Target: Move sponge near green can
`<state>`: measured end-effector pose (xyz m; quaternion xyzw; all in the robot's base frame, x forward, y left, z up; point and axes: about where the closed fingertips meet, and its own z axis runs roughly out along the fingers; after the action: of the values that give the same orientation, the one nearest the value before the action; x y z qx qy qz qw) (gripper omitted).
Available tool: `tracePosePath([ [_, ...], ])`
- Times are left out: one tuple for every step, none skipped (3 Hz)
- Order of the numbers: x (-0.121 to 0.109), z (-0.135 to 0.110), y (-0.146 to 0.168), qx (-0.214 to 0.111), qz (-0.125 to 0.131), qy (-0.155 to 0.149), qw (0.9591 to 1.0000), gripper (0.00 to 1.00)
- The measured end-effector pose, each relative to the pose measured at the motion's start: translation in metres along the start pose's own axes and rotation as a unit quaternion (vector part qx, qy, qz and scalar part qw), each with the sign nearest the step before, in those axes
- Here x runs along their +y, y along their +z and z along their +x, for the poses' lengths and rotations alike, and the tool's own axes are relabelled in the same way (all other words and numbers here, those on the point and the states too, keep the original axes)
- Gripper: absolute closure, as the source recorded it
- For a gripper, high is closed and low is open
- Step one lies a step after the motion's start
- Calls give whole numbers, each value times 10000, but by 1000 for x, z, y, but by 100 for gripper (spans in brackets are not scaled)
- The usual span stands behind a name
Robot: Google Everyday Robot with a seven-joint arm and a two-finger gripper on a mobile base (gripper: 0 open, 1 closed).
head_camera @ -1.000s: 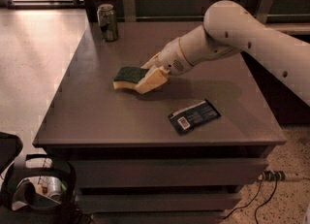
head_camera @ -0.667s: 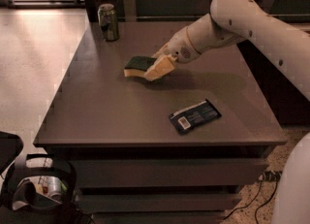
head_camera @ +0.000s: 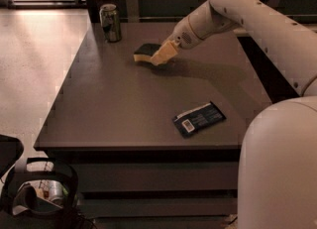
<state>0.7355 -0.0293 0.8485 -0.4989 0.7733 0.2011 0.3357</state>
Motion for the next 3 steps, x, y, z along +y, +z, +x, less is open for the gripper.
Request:
tracePosePath([
  [-30, -17, 12, -66, 350, 27, 9994, 100],
  [-58, -29, 22, -89, 751, -119, 9971, 100],
  [-81, -37, 26, -166, 1104, -254, 9934, 100],
])
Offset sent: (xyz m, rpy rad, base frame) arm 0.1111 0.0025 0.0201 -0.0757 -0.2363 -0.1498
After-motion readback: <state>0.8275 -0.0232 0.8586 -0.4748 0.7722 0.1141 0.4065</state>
